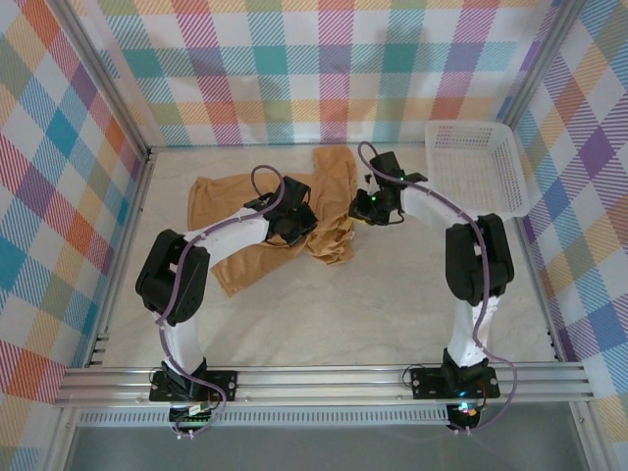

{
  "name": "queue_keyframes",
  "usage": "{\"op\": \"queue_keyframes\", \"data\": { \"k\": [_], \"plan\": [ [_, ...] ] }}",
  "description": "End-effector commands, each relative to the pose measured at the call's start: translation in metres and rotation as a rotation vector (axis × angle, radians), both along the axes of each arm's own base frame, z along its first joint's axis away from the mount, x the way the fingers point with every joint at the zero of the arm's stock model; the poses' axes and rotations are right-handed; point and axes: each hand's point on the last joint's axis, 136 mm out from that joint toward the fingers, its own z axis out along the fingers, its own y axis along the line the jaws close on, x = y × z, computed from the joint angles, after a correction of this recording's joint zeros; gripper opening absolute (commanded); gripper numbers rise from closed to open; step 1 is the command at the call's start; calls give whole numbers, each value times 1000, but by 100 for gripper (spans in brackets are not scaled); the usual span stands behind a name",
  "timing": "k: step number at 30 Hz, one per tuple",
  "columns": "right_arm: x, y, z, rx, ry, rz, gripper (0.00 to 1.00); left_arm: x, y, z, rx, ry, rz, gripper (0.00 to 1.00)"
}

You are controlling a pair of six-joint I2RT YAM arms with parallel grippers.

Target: Fold the inside-out t-shirt

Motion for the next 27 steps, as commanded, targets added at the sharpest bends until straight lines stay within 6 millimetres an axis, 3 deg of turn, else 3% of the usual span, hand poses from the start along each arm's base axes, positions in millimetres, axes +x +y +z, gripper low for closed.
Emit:
{"op": "queue_keyframes", "data": {
  "k": [1, 4, 8, 15, 27],
  "plan": [
    [-8, 20, 17, 7, -43, 22, 14, -3, 0, 2, -1, 7, -15, 0],
    [-12, 28, -2, -18, 15, 37, 8, -4, 1, 3, 1, 8, -17, 0],
    [-18, 28, -19, -40, 55, 22, 14, -6, 4, 6, 10, 1, -13, 0],
    [-11, 25, -31, -80, 61, -7, 36, -7, 4, 7, 8, 2, -16, 0],
    [-12, 12, -43, -133, 75, -47, 46, -6, 13, 9, 17, -1, -3, 0]
  ]
}}
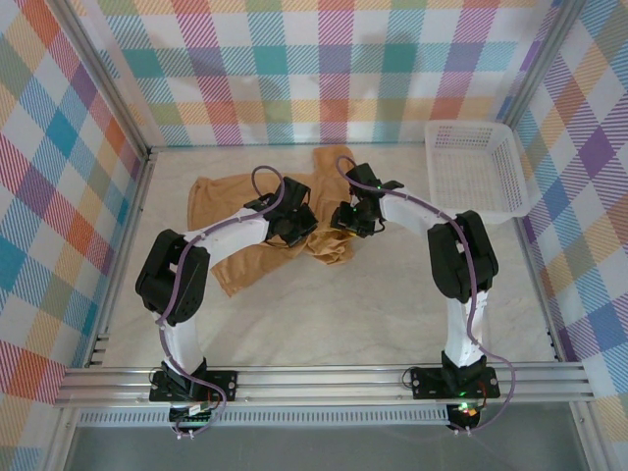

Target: Fold the inside-out t-shirt

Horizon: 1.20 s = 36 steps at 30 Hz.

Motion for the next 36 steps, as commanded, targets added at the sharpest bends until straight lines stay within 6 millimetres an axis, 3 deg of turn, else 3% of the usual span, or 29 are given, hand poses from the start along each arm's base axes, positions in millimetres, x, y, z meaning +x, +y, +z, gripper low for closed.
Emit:
{"op": "queue_keyframes", "data": {
  "k": [1, 9, 14, 17, 18, 22, 26, 32, 36],
  "plan": [
    [0, -11, 0, -31, 5, -32, 46, -4, 11, 11, 7, -7, 5, 0],
    [0, -15, -2, -27, 3, -52, 32, -3, 11, 12, 3, -8, 8, 0],
    [8, -7, -6, -5, 6, -54, 43, -3, 11, 12, 0, -9, 8, 0],
    [14, -2, -14, -1, 18, -65, 42, -3, 11, 12, -4, -9, 10, 0],
    [16, -2, -17, -7, 21, -73, 40, -3, 11, 12, -4, -9, 11, 0],
    [20, 0, -22, -6, 24, -86, 12, -4, 12, 13, -3, -10, 11, 0],
    [16, 1, 5, 10, -1, -56, 0, -1, 15, 12, 5, -11, 18, 0],
    [-11, 3, 81, 98, -81, 60, 0, 14, 24, 5, 52, -7, 31, 0],
    [-31, 17, 132, 268, -170, 158, 0, 21, 26, -10, 76, 22, 36, 0]
  ]
}}
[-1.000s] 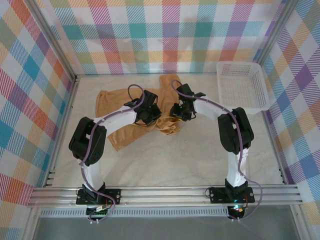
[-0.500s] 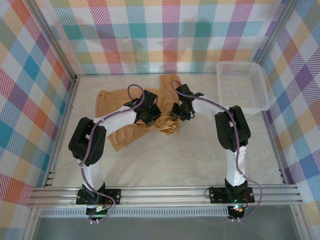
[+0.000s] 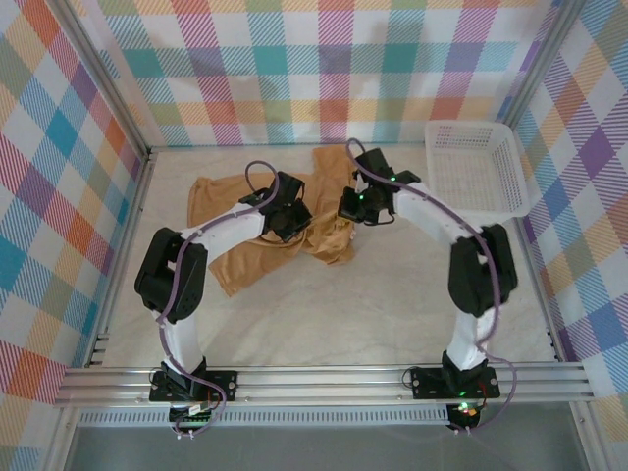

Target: Fold the inside-out t-shirt

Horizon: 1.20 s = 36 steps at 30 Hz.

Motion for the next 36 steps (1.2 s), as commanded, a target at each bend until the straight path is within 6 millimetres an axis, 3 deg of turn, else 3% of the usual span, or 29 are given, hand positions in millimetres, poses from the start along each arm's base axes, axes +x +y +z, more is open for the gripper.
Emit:
{"op": "queue_keyframes", "data": {
  "k": [1, 8, 12, 15, 17, 20, 22, 23, 27, 31, 33, 36],
  "plan": [
    [-24, 15, 51, 176, -75, 126, 0, 6, 9, -16, 52, 32, 5, 0],
    [-48, 36, 120, 537, -183, 298, 0, 4, 18, -39, 82, 80, 13, 0],
    [-47, 26, 127, 612, -218, 290, 0, 1, 23, -44, 82, 90, 21, 0],
    [-37, 9, 110, 560, -205, 217, 0, 1, 23, -40, 80, 84, 21, 0],
    [-27, -15, 79, 392, -190, 93, 31, 1, 23, -35, 78, 74, 22, 0],
    [-21, -72, 36, 95, -193, -158, 26, 0, 25, -26, 72, 55, 24, 0],
    [-24, -97, 25, -8, -206, -243, 25, -1, 24, -23, 63, 50, 24, 0],
    [-25, -100, 25, -20, -217, -247, 25, -2, 24, -21, 58, 49, 22, 0],
    [-27, -69, 22, 13, -197, -123, 33, -2, 26, -13, 61, 34, 24, 0],
    [-37, -20, -10, -20, -102, 39, 45, -3, 37, 6, 111, 3, 14, 0],
    [-40, -5, -26, -52, -70, 87, 50, -7, 50, 19, 154, -16, 9, 13],
    [-41, 1, -52, -106, -22, 119, 55, -21, 83, 33, 249, -11, 14, 34]
  ]
}}
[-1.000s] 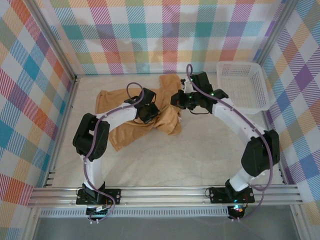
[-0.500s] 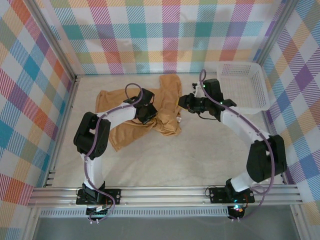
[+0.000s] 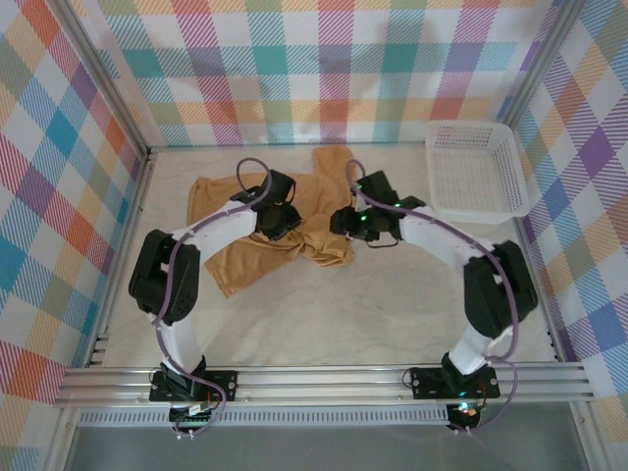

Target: Fold the inside-out t-shirt

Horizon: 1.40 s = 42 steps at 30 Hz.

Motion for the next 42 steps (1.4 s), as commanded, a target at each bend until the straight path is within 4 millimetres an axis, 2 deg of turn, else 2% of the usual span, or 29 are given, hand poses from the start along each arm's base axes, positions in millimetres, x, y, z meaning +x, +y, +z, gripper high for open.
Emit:
{"op": "queue_keyframes", "data": {
  "k": [1, 5, 8, 11, 15, 18, 22, 26, 27, 30, 34, 37, 39, 42],
  "plan": [
    [-5, -2, -23, -84, 50, 49, 57, -18, 53, 32, 143, -20, 11, 39],
    [-12, -1, -46, -119, 112, 88, 61, -63, 111, 25, 200, 43, 55, 45],
    [-15, 2, -56, -126, 130, 101, 62, -100, 140, 9, 187, 106, 89, 46],
    [-13, 4, -61, -127, 140, 98, 62, -127, 148, -13, 144, 160, 97, 48],
    [-10, 10, -64, -120, 150, 102, 63, -150, 144, -46, 101, 240, 82, 50],
    [-9, 12, -65, -112, 152, 100, 63, -157, 145, -62, 106, 276, 82, 50],
    [-7, 15, -67, -101, 158, 97, 61, -154, 146, -74, 115, 284, 92, 50],
    [-3, 18, -69, -103, 161, 95, 51, -148, 144, -90, 113, 305, 95, 48],
    [-2, 19, -70, -104, 163, 95, 46, -148, 143, -93, 112, 314, 94, 45],
    [1, 21, -69, -104, 160, 94, 29, -146, 142, -97, 108, 326, 93, 26],
    [6, 20, -57, -111, 132, 89, 0, -142, 146, -81, 124, 296, 103, 1],
    [14, 18, -33, -117, 75, 84, 0, -133, 151, -50, 140, 235, 109, 0],
    [22, 15, -7, -122, 18, 80, 0, -123, 157, -21, 154, 179, 112, 0],
    [35, 10, 46, -108, -93, 67, 0, -107, 170, 33, 173, 76, 125, 0]
  ]
}}
